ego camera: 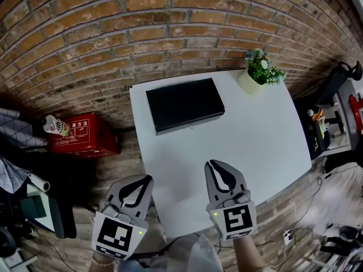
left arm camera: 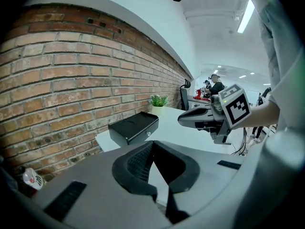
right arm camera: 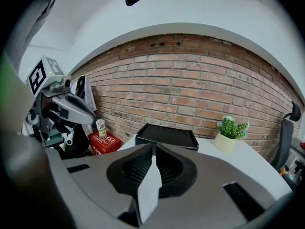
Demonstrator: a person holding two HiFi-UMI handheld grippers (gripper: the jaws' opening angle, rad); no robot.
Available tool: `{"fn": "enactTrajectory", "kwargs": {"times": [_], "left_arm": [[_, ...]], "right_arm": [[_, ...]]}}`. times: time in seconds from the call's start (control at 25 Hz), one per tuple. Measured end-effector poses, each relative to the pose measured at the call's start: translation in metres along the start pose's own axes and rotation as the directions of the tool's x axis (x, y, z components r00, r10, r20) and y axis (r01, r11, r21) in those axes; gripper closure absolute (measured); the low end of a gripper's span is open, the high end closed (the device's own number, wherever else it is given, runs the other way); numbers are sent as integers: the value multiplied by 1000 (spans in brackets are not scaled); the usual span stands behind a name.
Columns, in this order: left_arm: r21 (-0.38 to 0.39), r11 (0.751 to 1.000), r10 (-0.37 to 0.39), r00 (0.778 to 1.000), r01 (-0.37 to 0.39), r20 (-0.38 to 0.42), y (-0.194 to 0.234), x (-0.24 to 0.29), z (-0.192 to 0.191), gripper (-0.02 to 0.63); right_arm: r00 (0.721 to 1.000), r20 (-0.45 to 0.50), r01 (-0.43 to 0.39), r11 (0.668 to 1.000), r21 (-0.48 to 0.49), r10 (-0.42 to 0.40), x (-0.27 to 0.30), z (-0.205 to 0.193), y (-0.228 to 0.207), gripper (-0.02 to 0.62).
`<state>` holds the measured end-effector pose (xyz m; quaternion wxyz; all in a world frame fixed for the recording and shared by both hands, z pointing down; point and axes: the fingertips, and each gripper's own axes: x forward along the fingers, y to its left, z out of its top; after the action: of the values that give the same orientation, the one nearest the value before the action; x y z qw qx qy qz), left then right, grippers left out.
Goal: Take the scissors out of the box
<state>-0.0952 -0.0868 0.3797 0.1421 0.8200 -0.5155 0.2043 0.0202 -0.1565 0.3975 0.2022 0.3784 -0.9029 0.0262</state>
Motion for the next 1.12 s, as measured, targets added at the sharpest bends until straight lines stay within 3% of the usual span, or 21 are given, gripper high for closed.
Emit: {"fn": "enactTrajectory", "kwargs": {"times": [0.64, 1.12], "left_arm": [[-56, 996, 62, 998, -63, -13, 9, 28, -9, 589], [-71, 994, 88, 996, -89, -17, 20, 32, -16, 589]], "right_arm": [[996, -61, -61, 996, 65, 65, 68, -28, -17, 543], [991, -114, -56, 994, 93, 67, 115, -50, -22, 540]]}}
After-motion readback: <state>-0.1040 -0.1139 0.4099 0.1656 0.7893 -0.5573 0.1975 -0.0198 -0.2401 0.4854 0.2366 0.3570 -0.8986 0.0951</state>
